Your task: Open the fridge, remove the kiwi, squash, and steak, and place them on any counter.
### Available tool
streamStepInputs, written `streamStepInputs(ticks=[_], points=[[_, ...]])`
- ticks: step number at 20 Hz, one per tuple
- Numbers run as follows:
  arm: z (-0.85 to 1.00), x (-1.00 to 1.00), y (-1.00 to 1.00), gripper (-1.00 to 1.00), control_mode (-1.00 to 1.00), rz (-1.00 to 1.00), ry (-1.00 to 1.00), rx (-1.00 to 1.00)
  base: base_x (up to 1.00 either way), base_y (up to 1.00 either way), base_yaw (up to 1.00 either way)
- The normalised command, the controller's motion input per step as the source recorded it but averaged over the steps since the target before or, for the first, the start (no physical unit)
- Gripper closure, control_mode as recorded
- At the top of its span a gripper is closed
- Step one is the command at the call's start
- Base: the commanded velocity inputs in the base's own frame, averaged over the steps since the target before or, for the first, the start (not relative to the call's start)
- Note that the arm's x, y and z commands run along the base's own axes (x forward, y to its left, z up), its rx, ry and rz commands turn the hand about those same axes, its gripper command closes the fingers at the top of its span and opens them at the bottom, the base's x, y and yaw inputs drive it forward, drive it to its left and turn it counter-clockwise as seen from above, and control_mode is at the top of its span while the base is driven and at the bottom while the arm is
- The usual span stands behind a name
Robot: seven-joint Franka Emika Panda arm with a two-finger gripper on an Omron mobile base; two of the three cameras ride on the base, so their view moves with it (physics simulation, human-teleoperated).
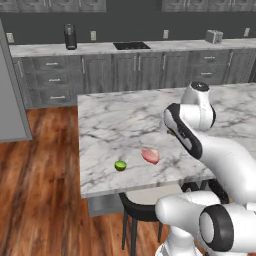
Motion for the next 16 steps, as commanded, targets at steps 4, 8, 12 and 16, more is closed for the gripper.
streamStepInputs(ticks=[4,8,12,16], points=[[-0.78,0.85,-0.44,1.00,-1.00,0.00,0.20,0.00,0.00,0.00,0.00],[-0.60,0.69,-0.24,1.00,-1.00,0.00,0.21,0.00,0.00,0.00,0.00],[-0.51,0.47,-0.28,1.00,-1.00,0.00,0.17,0.00,0.00,0.00,0.00],[-0.62,0.03,-0.25,1.00,-1.00,0.00,0.01,0.00,0.00,0.00,0.00]])
